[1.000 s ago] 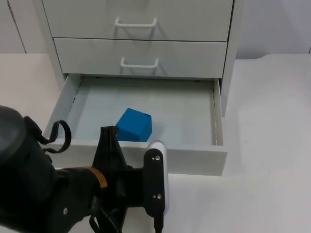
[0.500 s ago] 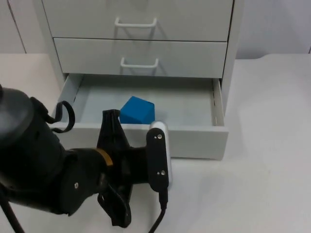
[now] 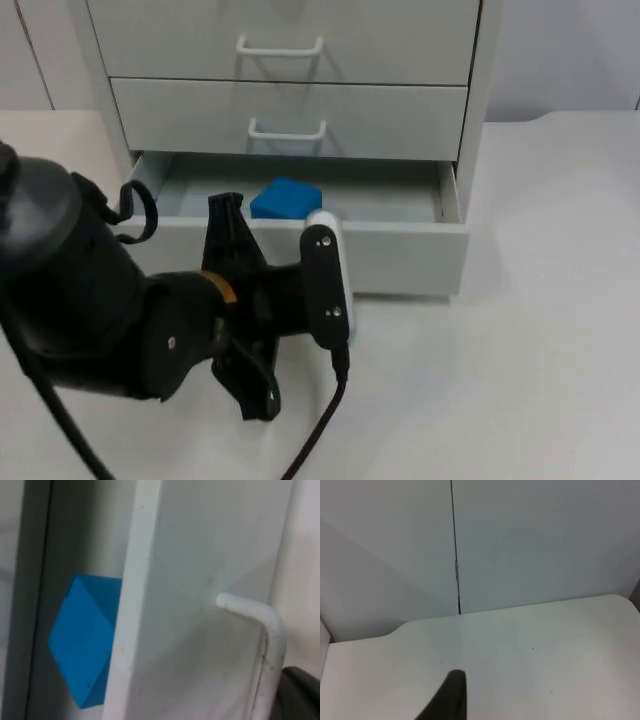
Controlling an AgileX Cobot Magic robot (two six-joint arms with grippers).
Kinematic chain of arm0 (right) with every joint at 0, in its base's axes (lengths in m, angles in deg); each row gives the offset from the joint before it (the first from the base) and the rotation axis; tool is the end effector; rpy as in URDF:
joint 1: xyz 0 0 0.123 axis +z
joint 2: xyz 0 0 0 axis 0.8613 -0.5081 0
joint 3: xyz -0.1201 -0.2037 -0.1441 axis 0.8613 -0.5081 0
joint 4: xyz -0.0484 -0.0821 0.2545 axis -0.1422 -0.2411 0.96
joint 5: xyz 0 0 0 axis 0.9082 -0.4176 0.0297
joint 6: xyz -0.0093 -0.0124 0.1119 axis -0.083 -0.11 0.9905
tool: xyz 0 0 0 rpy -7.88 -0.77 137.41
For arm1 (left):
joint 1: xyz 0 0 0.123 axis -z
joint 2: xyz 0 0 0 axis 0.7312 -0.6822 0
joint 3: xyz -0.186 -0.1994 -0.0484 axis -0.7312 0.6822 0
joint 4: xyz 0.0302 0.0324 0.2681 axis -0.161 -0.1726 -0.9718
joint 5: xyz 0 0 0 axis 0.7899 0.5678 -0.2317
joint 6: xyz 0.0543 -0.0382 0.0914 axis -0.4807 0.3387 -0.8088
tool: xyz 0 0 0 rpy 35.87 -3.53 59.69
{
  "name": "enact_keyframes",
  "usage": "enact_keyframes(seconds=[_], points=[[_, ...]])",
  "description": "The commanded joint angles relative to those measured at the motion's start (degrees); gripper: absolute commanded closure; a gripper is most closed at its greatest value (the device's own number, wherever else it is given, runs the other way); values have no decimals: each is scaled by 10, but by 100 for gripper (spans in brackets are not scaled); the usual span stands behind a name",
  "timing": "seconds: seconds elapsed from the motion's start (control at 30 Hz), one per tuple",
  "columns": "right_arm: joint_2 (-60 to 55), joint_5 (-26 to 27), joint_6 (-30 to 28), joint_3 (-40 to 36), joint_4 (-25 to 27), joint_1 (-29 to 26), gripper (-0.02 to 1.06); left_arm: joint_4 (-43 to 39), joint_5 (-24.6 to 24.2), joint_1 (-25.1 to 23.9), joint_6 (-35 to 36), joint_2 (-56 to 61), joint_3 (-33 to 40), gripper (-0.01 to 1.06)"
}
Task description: Open the drawer with the left hand, place the block into the drawer with the right hand, then close the drawer with the left hand.
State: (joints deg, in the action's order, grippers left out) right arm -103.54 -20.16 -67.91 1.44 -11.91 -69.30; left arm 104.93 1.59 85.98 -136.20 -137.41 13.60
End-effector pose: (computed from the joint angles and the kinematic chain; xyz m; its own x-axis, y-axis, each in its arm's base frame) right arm 0.2817 -0.0546 0.3800 -0.4097 0.0517 -0.9108 0.2065 0.9777 -0.0374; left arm 0.2857 -0.1923 0.0178 0.0745 0.9483 -0.3086 0.6615 0.1846 0.7268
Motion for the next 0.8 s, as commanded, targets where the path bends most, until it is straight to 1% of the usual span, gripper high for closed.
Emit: enact_keyframes(seconds=[0.0, 0.17, 0.27, 0.47, 0.53, 0.63, 0.77], points=[[4, 11, 0, -2, 0, -2, 0, 1, 29, -5, 0, 0, -12, 105], [4, 11, 0, -2, 0, -2, 0, 1, 35, -5, -2, -7, -29, 105], [4, 11, 0, -2, 0, -2, 0, 5, 53, -5, -6, -18, -40, 105], [4, 11, 0, -2, 0, -2, 0, 8, 61, -11, -6, -26, -64, 105], [4, 11, 0, -2, 0, -2, 0, 11, 84, -15, -6, -26, -74, 105], [4, 11, 0, -2, 0, -2, 0, 6, 73, -26, -7, -26, -89, 105], [4, 11, 0, -2, 0, -2, 0, -3, 73, -38, -8, -35, -98, 105]])
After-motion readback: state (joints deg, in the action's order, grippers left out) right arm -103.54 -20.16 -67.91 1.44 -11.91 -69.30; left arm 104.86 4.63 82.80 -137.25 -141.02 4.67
